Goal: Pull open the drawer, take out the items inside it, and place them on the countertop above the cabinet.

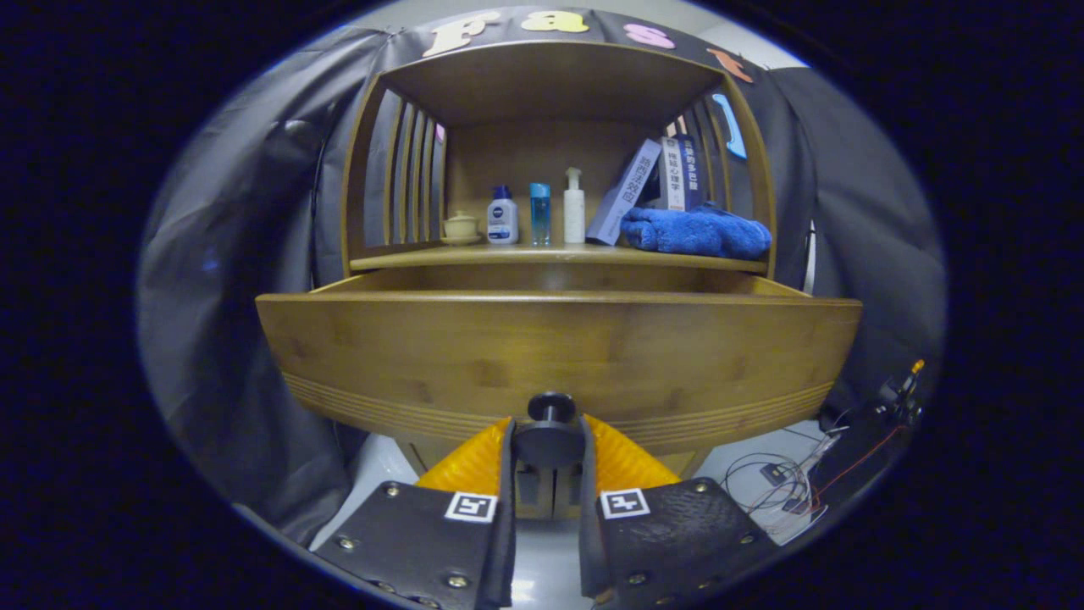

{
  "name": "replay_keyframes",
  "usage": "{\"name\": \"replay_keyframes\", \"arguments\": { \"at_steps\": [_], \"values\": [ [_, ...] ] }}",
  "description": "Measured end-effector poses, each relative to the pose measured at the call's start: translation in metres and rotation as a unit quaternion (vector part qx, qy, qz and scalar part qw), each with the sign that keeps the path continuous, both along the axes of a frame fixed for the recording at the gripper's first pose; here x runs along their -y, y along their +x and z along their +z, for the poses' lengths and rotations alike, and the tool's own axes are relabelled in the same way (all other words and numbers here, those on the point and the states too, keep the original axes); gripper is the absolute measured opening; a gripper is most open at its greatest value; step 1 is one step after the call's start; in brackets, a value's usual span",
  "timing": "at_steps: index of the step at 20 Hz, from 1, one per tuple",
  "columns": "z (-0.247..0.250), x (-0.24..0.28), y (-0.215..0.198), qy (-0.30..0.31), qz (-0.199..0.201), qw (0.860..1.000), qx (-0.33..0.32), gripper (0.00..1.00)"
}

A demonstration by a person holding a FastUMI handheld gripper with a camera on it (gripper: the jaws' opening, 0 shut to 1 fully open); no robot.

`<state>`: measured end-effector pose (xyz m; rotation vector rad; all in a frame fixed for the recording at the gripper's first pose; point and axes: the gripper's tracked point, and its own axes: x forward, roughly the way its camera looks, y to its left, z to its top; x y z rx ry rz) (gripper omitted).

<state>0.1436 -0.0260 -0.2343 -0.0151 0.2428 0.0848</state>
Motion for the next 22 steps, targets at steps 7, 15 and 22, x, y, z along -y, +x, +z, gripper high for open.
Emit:
{"name": "replay_keyframes", "arguments": {
  "at_steps": [7,15,22],
  "values": [
    [0.001,-0.004,-0.017,-0.004,0.013,1.0,0.017,0.31],
    [0.031,0.014,-0.036,-0.016,-0.014,0.999,0.049,0.07],
    [0.098,0.008,0.013,0.033,-0.018,0.999,0.019,0.86]
  ]
}}
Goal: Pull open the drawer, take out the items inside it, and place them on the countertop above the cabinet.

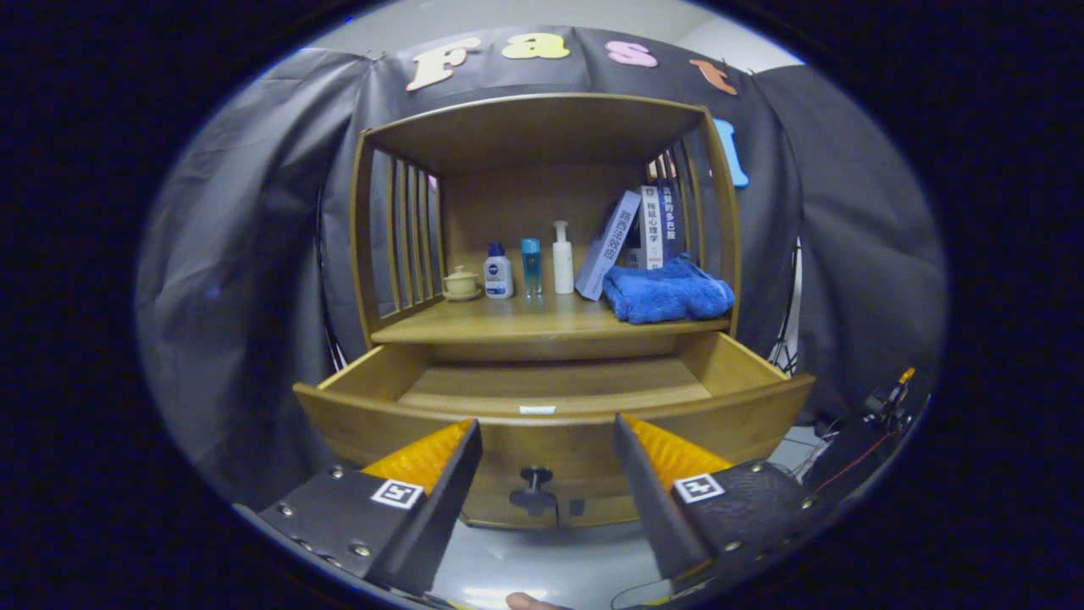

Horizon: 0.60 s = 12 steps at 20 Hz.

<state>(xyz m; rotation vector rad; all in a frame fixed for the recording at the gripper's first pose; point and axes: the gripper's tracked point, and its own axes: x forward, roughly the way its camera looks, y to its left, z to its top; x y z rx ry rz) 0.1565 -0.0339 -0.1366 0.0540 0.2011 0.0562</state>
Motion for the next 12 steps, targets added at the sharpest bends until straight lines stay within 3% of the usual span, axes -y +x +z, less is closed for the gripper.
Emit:
{"name": "replay_keyframes", "arguments": {
  "at_steps": [1,2,5,7,12],
  "values": [
    [0.001,0.002,0.006,0.002,-0.016,1.0,-0.019,0.97],
    [0.0,0.008,0.013,0.002,-0.042,0.998,-0.054,0.99],
    [-0.005,-0.01,0.027,0.056,-0.014,0.993,-0.104,0.99],
    [-0.019,-0.011,0.029,0.065,-0.031,0.984,-0.163,0.99],
    [-0.05,-0.022,0.033,0.077,-0.035,0.947,-0.309,0.99]
  ]
}}
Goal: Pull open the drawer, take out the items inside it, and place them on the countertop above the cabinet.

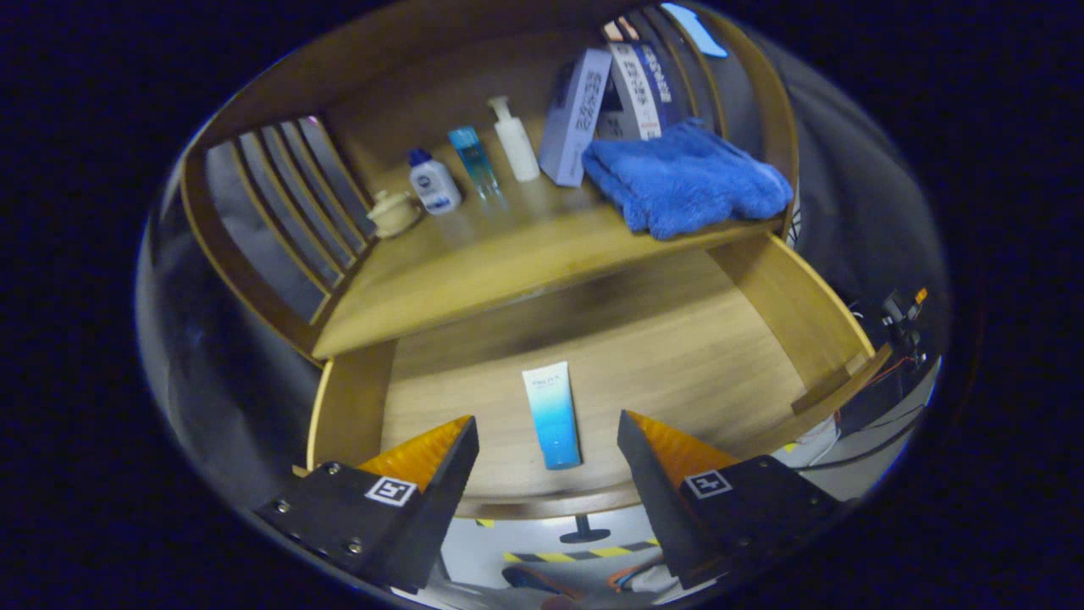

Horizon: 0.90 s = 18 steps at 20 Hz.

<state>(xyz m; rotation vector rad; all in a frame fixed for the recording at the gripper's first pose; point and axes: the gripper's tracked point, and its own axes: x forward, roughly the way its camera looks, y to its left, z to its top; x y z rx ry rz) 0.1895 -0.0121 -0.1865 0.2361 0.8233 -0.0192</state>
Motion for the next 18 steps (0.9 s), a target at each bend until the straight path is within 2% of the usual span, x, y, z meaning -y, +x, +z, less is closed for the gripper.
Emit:
{"name": "replay_keyframes", "arguments": {
  "at_steps": [3,5,10,12,14,15,17,18],
  "values": [
    [-0.01,0.002,-0.005,-0.035,0.019,0.997,-0.072,0.97],
    [-0.02,0.011,-0.003,-0.072,0.031,0.992,-0.097,0.92],
    [-0.029,0.005,-0.005,-0.077,0.033,0.985,-0.153,0.9],
    [-0.035,0.009,-0.014,-0.087,0.036,0.979,-0.183,0.74],
    [-0.041,0.012,-0.018,-0.102,0.035,0.972,-0.209,0.69],
    [-0.038,0.013,-0.012,-0.106,0.032,0.973,-0.201,0.68],
    [-0.036,0.014,-0.007,-0.113,0.033,0.977,-0.181,0.63],
    [-0.018,0.009,-0.009,-0.121,0.038,0.976,-0.176,0.57]
  ]
}}
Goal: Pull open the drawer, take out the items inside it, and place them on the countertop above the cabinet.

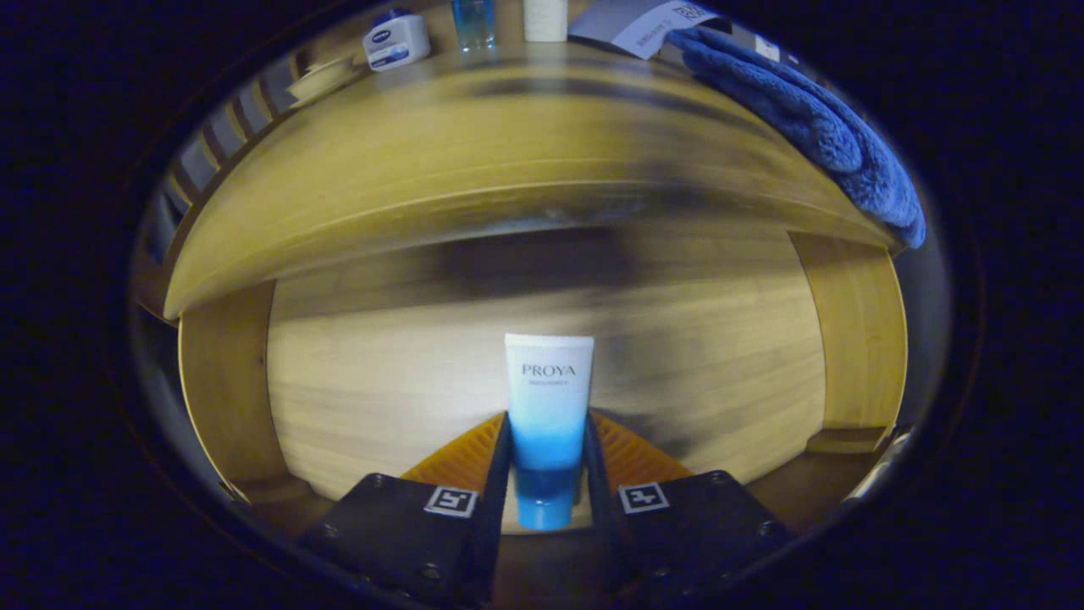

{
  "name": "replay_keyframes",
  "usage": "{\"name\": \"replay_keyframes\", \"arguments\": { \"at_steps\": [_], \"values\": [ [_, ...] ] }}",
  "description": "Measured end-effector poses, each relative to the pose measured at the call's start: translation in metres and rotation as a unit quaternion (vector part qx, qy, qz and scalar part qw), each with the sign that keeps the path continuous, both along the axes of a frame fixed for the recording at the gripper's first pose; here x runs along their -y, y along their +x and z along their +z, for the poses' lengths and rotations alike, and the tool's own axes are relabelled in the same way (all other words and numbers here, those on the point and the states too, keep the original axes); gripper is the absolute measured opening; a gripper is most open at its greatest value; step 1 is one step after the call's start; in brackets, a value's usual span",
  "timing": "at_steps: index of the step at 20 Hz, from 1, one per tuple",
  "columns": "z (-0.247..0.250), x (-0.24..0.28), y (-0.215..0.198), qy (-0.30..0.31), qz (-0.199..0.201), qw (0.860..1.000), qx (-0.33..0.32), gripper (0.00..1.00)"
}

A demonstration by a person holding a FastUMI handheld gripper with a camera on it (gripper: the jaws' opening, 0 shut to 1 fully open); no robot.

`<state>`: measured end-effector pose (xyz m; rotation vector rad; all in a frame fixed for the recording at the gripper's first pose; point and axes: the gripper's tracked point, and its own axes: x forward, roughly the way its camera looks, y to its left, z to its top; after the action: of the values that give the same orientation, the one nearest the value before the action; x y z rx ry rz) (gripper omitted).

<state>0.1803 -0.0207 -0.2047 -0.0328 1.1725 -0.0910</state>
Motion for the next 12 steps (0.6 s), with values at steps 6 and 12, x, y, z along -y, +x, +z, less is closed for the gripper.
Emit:
{"name": "replay_keyframes", "arguments": {
  "at_steps": [6,12],
  "values": [
    [0.025,-0.02,-0.022,-0.003,0.03,0.998,0.051,0.39],
    [0.069,-0.005,-0.039,0.035,0.036,0.991,0.121,0.39]
  ]
}}
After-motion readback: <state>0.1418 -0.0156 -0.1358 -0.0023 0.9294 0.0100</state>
